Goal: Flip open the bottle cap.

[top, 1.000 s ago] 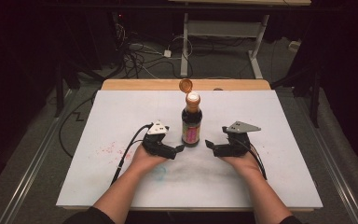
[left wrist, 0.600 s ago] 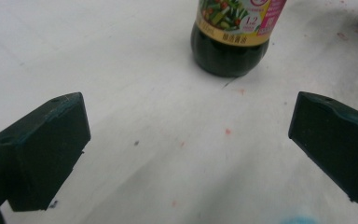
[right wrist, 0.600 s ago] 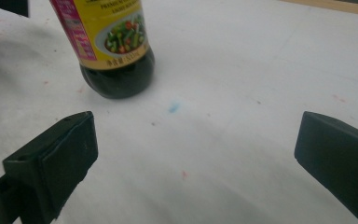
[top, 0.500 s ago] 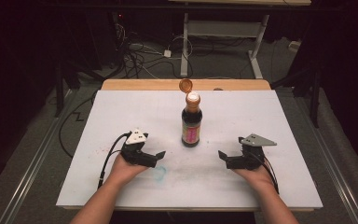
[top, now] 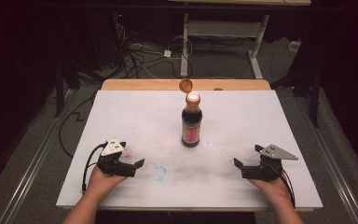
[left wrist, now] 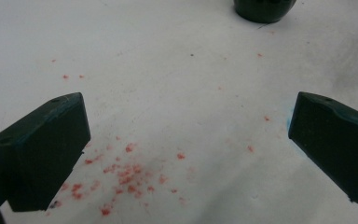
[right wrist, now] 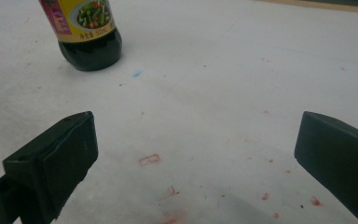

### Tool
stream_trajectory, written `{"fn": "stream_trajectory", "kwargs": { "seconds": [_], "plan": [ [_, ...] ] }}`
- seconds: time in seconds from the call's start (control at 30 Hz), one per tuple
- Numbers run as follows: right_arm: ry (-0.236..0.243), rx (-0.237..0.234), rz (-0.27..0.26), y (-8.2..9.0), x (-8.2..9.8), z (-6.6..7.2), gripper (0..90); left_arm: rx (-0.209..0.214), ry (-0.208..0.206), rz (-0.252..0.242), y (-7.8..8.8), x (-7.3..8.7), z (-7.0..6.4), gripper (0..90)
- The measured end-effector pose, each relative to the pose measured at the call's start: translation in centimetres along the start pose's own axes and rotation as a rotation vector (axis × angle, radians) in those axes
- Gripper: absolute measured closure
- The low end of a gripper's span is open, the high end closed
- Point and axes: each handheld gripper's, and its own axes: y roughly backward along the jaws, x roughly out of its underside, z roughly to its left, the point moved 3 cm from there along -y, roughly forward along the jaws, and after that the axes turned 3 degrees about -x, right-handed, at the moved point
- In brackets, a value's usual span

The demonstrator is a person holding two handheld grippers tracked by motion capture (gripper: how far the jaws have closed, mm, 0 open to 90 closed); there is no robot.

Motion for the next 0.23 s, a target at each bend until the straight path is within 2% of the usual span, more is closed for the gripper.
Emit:
{"fn": "stream_trajectory", "kwargs": {
  "seconds": [0.1,0.23],
  "plan": [
    [0.006,0.008,0.002,-0.06,0.05,-0.03,0.3,-0.002,0.0,0.017,-0.29,0.22,0.0,0.0],
    [0.014,0.007,0.0,-0.06,0.08,0.0,0.3,-0.003,-0.012,-0.002,-0.16,0.3,-0.26,0.0]
  ]
}}
